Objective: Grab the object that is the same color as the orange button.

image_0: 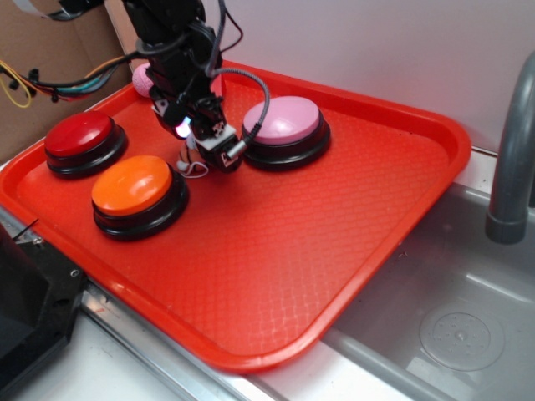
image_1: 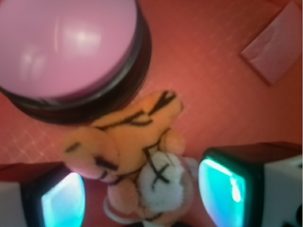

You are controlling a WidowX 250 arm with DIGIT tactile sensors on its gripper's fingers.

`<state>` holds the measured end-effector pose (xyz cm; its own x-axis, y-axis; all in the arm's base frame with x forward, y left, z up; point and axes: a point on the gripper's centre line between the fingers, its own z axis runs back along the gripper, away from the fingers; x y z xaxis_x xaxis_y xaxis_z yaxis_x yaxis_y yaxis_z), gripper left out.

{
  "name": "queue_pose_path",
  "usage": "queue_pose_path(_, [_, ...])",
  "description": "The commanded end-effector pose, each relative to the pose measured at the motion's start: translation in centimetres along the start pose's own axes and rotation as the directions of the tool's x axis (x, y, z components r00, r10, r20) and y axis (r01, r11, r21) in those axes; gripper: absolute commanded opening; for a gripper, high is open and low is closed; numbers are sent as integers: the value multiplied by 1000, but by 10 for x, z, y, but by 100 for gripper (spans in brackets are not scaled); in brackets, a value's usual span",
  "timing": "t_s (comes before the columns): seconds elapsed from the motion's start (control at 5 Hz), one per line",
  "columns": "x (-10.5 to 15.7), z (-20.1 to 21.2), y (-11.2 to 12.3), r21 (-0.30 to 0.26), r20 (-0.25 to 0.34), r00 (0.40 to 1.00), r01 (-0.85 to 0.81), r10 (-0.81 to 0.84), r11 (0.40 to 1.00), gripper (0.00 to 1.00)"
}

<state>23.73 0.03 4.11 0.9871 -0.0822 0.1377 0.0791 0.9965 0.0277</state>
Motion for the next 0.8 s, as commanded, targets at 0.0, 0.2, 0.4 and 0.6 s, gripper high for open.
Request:
queue_pose_path(0.0, [10, -4, 18, 32, 10, 998, -57, 57, 998, 100])
queue_pose_path(0.2, [10, -4, 23, 42, 17, 996, -89, 88, 995, 0])
queue_pose_path(0.4, [10, -2, 23, 47, 20, 996, -93, 93, 995, 0])
queue_pose_path(0.6, [8, -2, 23, 51, 17, 995, -97, 96, 994, 0])
